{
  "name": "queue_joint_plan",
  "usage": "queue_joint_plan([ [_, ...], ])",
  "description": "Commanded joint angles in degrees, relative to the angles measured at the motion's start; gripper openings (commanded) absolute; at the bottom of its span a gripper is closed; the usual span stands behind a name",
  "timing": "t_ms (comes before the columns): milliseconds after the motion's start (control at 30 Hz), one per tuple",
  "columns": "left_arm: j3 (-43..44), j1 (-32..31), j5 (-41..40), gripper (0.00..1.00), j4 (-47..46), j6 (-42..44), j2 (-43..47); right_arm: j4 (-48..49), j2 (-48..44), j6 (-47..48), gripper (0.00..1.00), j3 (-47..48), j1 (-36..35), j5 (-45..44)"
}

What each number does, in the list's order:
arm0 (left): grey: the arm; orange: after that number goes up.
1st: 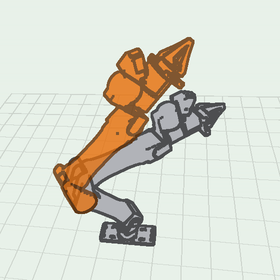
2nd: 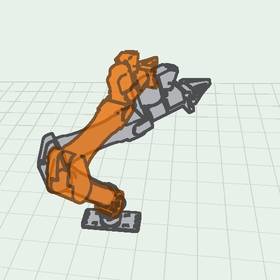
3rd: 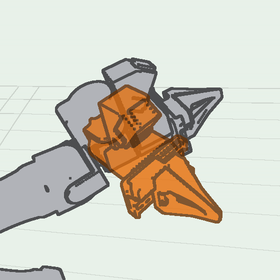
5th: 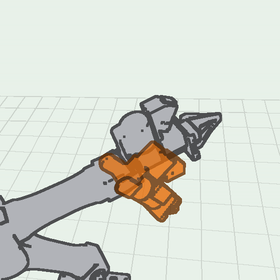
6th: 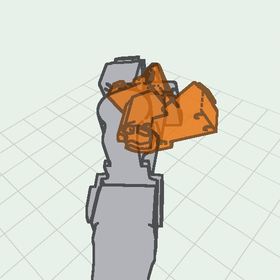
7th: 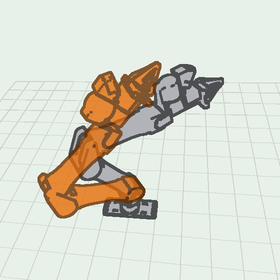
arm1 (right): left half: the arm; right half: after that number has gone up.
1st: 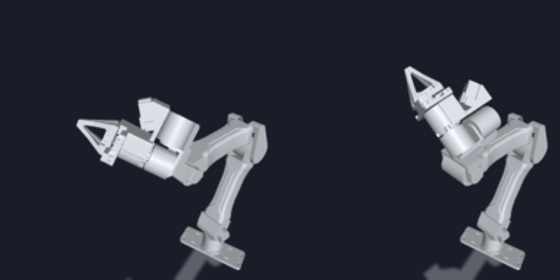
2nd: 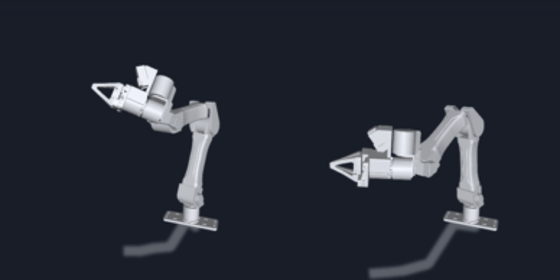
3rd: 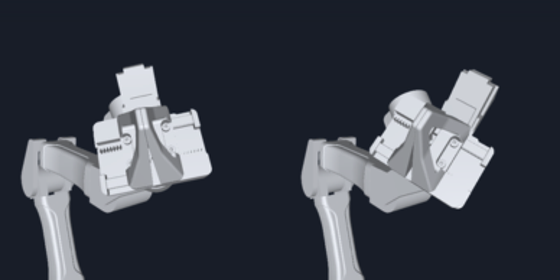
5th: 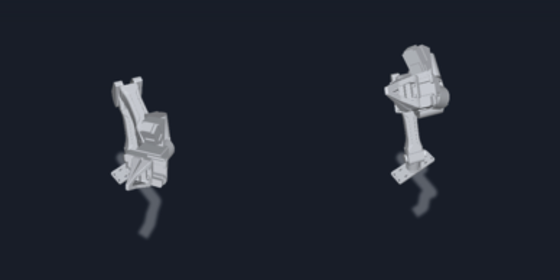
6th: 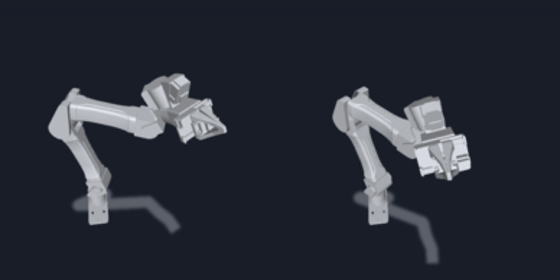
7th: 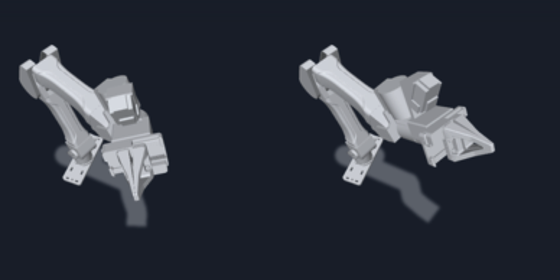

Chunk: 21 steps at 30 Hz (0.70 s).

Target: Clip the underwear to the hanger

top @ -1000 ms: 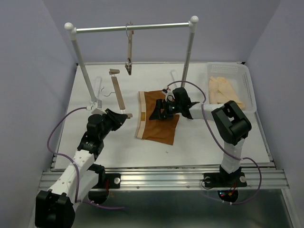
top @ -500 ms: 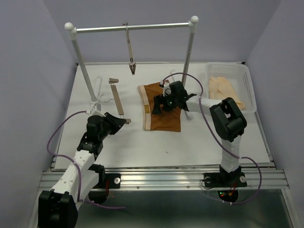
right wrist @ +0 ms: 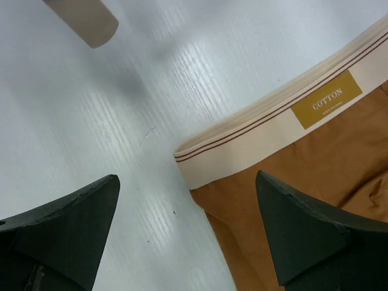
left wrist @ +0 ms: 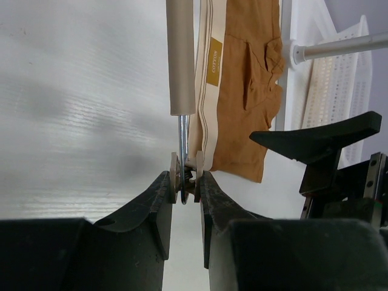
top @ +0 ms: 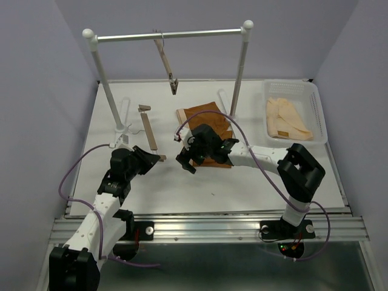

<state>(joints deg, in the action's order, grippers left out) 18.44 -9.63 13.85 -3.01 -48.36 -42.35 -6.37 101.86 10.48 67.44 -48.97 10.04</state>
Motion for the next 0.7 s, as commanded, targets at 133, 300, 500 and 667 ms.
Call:
queue_joint_plan([
  [133, 1.0, 0.3, -1.2, 0.0, -0.8, 0.9, 1.9, 1.7, 0.3, 9.0, 0.97, -1.9, -5.4, -14.1],
  [300, 0.6, 0.4, -0.9, 0.0, -1.2, 0.4, 1.7, 4.3, 1.5, 10.2, 0.84, -2.3, -6.0, -12.9],
  [500, -1.0, 0.6, 0.7, 0.0, -3.1, -0.9, 1.7, 5.8, 4.0, 11.2, 0.81, -1.8, -6.5, -10.6],
  [667, -1.2, 0.8, 1.4, 0.0, -3.4, -0.4, 0.9, 8.0, 6.1, 12.6, 0.75, -1.0, -6.5, -8.5],
])
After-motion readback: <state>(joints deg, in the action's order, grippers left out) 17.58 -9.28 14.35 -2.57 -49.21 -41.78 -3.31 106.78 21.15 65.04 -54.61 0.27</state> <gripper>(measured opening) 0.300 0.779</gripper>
